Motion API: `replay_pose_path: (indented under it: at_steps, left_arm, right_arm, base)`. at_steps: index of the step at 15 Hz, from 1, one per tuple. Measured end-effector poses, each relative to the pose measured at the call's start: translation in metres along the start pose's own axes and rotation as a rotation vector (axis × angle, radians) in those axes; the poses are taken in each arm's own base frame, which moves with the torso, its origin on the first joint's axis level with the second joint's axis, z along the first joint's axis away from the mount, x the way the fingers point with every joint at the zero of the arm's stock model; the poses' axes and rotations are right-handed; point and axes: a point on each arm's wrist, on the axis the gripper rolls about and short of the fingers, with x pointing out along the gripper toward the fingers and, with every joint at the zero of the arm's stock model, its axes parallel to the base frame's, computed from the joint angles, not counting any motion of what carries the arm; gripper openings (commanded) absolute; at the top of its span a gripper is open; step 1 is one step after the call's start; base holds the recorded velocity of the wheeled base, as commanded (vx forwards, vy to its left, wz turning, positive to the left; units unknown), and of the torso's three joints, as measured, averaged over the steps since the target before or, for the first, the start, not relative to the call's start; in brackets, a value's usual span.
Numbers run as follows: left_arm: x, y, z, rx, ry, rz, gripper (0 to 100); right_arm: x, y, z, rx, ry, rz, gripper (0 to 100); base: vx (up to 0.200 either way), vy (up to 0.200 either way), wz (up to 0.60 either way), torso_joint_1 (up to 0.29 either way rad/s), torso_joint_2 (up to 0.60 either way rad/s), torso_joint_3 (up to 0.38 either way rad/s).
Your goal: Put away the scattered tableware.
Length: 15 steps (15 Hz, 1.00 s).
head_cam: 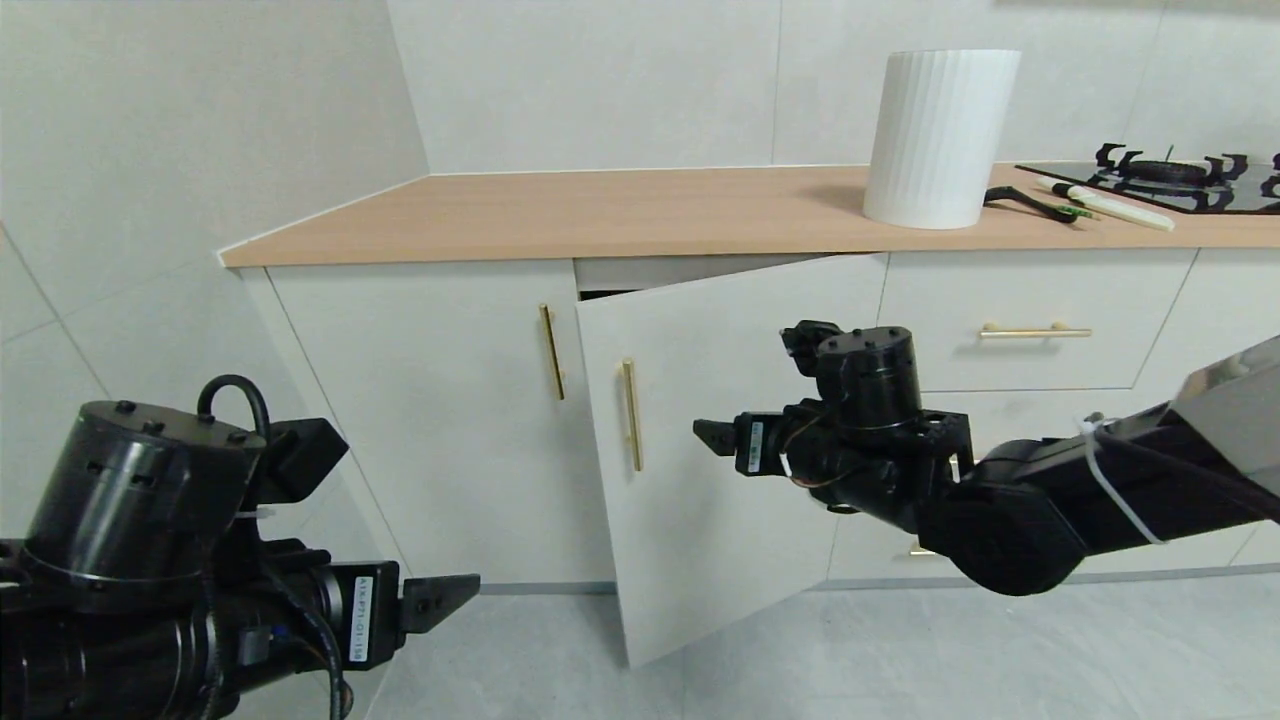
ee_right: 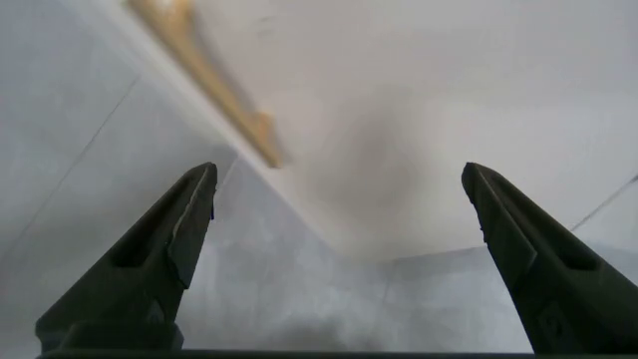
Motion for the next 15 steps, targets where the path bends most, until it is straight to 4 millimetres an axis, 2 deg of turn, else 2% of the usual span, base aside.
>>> replay_pose_path:
  at_steps: [3,6,10,14,15]
  left_arm:
    - [-0.001,0.0,0.003,-0.006,-0.039,0.017,100]
    - [-0.002,0.0,0.004,-0.009,-0.057,0.02,100]
    - [-0.002,0.0,0.003,-0.004,-0.055,0.022,100]
    - [-0.001,0.002,-0.001,0.04,-0.045,0.032,100]
    - [-0.001,0.002,-0.002,0.041,-0.044,0.033,100]
  right_arm:
    - [0.035,-0.005,0.003,0.013,-0.045,-0.045,100]
    - [0.066,-0.011,-0.003,0.026,-0.083,-0.125,100]
    - [0.09,-0.021,-0.003,0.083,-0.149,-0.182,100]
    - [0.104,-0.029,-0.006,0.095,-0.167,-0.208,100]
    - [0.105,-0.031,-0.006,0.096,-0.167,-0.214,100]
  base:
    - [0.0,0.0,0.0,0.0,0.0,0.0]
    - [0.0,0.0,0.0,0.0,0.0,0.0]
    - [0.0,0.0,0.0,0.0,0.0,0.0]
    - [0.2,0.0,0.0,0.0,0.0,0.002]
    - [0.0,0.0,0.0,0.0,0.0,0.0]
